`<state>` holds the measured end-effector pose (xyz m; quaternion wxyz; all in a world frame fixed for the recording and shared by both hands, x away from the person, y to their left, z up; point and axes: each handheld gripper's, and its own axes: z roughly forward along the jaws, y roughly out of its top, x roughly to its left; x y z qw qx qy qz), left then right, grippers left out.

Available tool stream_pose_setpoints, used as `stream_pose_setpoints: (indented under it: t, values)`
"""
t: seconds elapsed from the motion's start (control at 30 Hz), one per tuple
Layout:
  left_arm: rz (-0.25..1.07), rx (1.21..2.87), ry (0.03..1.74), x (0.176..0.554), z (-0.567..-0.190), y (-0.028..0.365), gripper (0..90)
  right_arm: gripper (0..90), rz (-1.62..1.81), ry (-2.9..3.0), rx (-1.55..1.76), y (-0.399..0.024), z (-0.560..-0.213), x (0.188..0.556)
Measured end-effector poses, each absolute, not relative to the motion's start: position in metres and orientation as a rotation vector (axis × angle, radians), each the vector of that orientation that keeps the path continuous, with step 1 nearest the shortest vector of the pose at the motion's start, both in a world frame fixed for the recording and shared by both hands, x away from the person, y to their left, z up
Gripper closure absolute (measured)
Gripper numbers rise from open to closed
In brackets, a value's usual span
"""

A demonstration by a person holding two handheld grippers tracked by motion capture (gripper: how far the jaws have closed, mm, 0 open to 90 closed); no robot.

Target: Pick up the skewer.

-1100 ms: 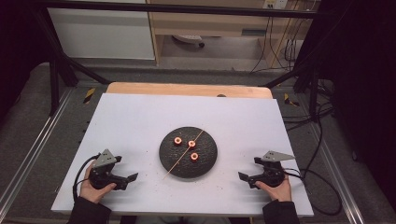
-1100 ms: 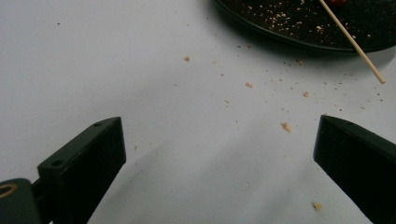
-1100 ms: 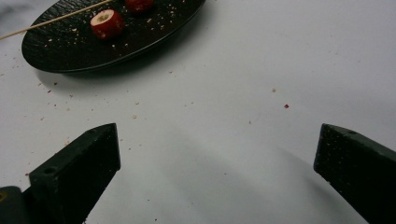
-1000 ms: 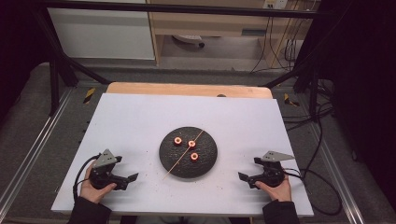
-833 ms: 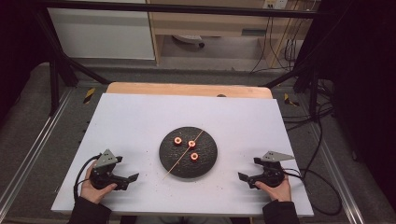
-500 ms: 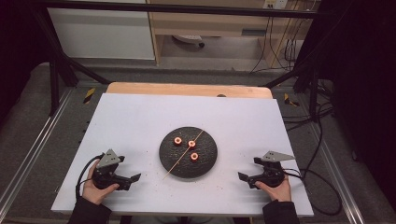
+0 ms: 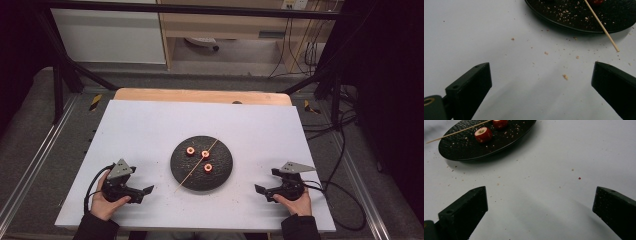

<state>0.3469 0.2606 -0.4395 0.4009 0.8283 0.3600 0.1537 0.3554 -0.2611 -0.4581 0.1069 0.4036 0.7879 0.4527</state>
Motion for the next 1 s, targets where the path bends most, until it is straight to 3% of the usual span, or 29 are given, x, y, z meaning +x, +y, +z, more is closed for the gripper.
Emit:
stream_pose_setpoints:
  t: [1.0]
  values:
    - [0.42,2.15,0.885,0.349,-0.406,0.198,4.6,0.6,1.307,2.329,1.18,-0.261,-0.459,0.356]
